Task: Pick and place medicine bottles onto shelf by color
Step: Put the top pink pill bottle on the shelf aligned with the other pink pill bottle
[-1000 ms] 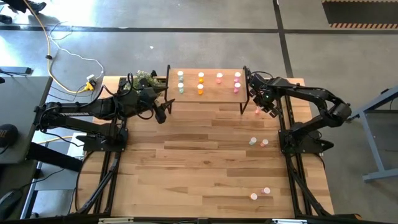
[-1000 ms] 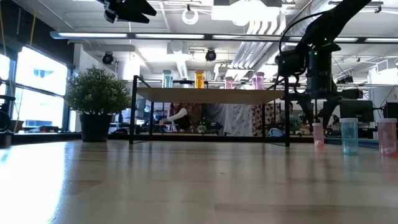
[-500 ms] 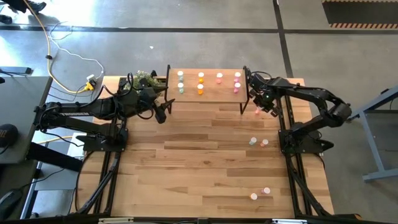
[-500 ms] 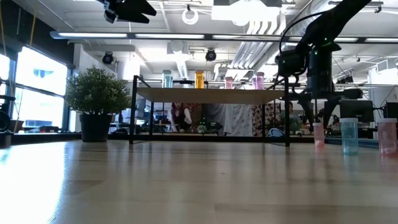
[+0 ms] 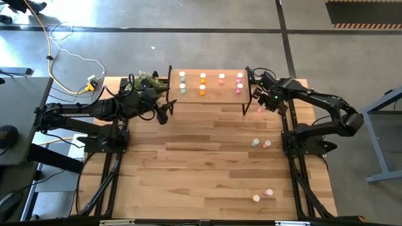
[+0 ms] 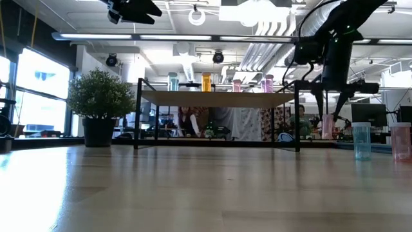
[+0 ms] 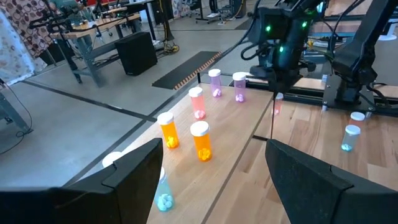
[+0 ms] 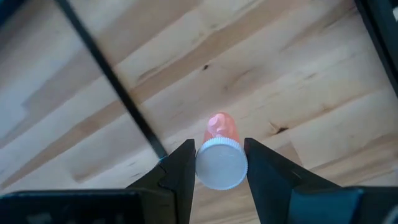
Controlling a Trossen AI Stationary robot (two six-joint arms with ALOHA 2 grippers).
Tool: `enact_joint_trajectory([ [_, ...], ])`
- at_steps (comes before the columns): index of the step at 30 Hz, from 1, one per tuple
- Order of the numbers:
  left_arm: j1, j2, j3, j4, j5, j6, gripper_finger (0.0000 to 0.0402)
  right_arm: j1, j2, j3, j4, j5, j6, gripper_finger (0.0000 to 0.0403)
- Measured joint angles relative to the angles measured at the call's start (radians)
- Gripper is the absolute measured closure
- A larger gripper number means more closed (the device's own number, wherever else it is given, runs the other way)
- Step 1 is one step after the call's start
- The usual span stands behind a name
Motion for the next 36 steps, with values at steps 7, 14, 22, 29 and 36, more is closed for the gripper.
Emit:
enact_joint_trajectory([
  [7,0.0,0.0,0.0,0.0,0.0,0.0,0.0126,0.0,-0.118,0.0,-0.003,0.016,-0.012,0.0286],
  [14,0.0,0.0,0.0,0.001,0.0,0.0,0.0126,0.0,-0.217,0.0,0.005,0.043,-0.013,0.0286],
  [22,0.0,0.0,0.0,0.001,0.0,0.0,0.0126,0.0,-0.317,0.0,0.038,0.043,-0.032,0.0286],
  [29,0.0,0.0,0.0,0.001,0.0,0.0,0.0126,0.0,-0.379,0.0,0.153,0.046,-0.059,0.0286],
  [36,0.0,0.0,0.0,0.001,0.0,0.0,0.0126,0.0,-0.413,0.0,0.288,0.045,-0.096,0.0286],
])
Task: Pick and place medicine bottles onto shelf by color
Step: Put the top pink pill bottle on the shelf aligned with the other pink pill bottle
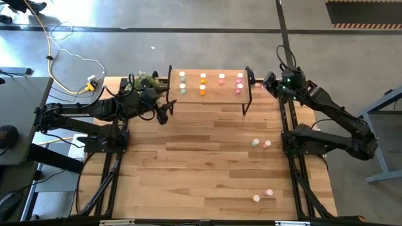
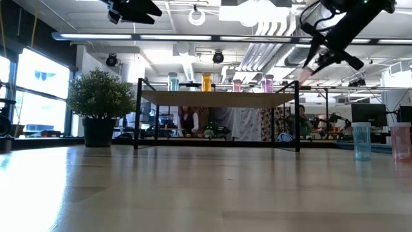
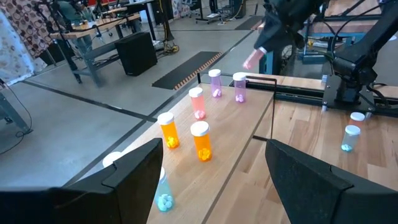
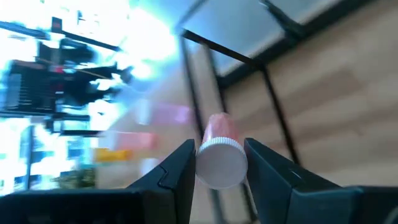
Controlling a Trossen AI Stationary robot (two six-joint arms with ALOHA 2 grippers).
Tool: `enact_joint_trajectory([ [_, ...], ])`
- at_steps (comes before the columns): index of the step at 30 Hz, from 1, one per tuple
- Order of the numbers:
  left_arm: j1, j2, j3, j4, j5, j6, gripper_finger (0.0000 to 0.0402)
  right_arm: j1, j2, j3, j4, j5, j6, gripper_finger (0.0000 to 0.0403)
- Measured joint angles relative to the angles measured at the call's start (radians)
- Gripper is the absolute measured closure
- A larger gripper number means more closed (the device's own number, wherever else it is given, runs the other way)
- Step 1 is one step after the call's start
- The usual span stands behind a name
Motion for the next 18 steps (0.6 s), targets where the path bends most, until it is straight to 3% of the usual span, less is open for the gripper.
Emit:
enact_joint_trajectory([
  [18,0.0,0.0,0.0,0.0,0.0,0.0,0.0126,0.133,-0.003,0.0,0.475,0.014,-0.055,0.0286],
])
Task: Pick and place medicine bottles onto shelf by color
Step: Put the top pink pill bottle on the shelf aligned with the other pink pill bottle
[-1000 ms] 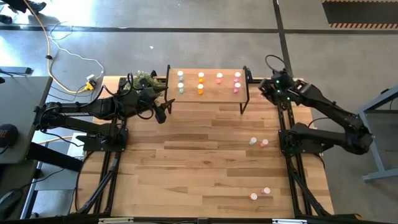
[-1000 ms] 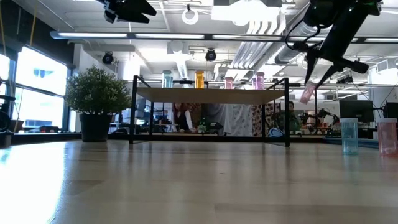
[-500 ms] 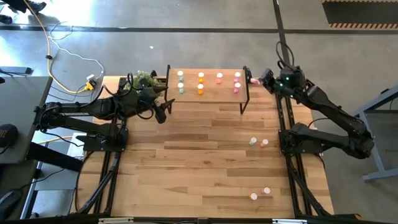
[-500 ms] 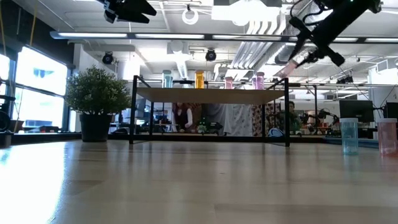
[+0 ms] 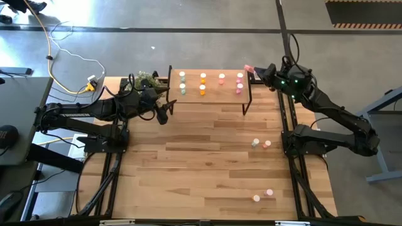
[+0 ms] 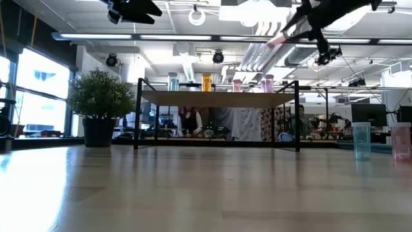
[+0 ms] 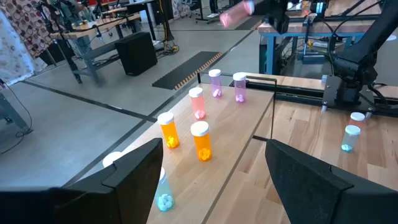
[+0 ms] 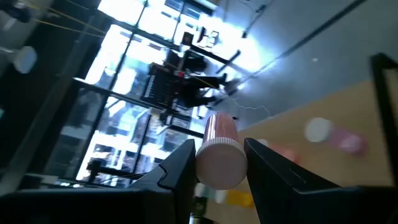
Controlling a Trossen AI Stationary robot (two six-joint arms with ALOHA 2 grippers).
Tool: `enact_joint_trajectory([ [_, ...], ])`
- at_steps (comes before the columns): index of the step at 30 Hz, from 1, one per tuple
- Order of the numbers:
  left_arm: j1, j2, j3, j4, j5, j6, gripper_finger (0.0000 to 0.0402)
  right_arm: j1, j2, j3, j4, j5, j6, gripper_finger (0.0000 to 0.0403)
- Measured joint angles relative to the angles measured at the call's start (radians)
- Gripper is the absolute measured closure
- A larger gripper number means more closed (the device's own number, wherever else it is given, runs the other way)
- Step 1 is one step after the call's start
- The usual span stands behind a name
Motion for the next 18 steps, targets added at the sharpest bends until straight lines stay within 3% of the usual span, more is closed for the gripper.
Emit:
enact_joint_trajectory([
  [9,0.0,0.0,0.0,0.0,0.0,0.0,0.0126,0.093,0.011,0.016,0.286,0.053,-0.074,0.0286],
  [14,0.0,0.0,0.0,0.0,0.0,0.0,0.0126,0.108,0.086,0.168,0.173,0.053,-0.176,0.0286],
  [18,0.0,0.0,0.0,0.0,0.0,0.0,0.0126,0.101,0.183,0.361,-0.092,0.051,-0.265,0.0286],
])
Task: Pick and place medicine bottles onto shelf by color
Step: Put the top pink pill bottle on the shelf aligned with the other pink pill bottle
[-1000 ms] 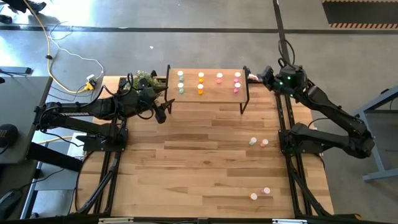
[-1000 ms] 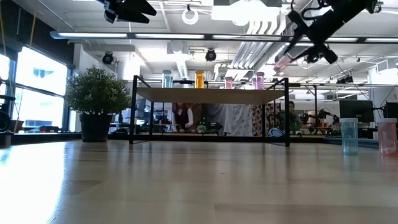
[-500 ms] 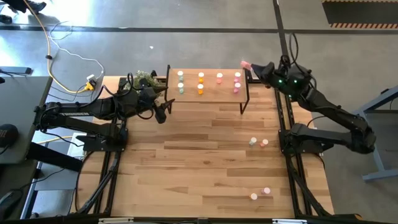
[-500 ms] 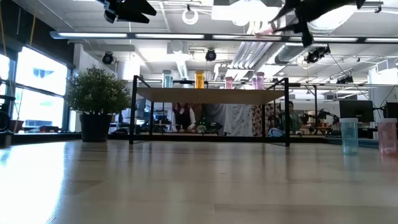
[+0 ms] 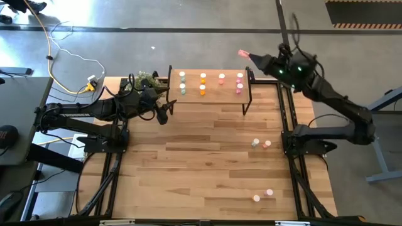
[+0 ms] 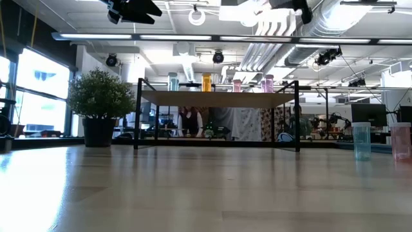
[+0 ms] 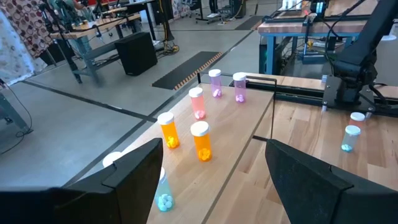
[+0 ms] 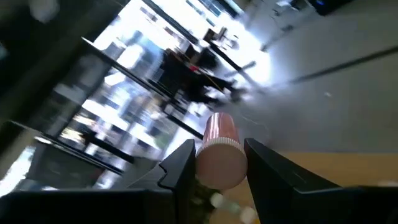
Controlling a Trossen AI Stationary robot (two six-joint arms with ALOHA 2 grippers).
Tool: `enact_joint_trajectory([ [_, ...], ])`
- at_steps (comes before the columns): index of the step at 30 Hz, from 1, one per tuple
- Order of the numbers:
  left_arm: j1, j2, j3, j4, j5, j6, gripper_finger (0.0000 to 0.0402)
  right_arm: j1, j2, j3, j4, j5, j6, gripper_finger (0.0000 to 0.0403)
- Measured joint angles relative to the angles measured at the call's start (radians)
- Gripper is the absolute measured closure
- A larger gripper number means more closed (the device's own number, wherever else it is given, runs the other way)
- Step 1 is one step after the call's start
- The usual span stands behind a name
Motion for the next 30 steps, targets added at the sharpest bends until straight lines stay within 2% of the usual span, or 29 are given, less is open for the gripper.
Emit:
enact_joint_trajectory([
  [4,0.0,0.0,0.0,0.0,0.0,0.0,0.0126,-0.013,0.115,0.188,-0.284,-0.021,-0.043,0.0286],
  [10,0.0,0.0,0.0,-0.001,0.0,0.0,0.0126,-0.011,0.301,0.448,-0.564,-0.08,-0.164,0.0286],
  [16,0.0,0.0,0.0,-0.003,0.002,0.0,0.0126,-0.008,0.474,0.673,-0.854,-0.087,-0.296,0.0286],
  [23,0.0,0.0,0.0,-0.014,0.003,0.0,0.0126,0.043,0.635,0.835,-0.989,-0.105,-0.429,0.0286],
  [30,0.0,0.0,0.0,-0.049,0.003,0.0,0.0126,0.073,0.757,0.871,-1.058,-0.106,-0.527,0.0286],
])
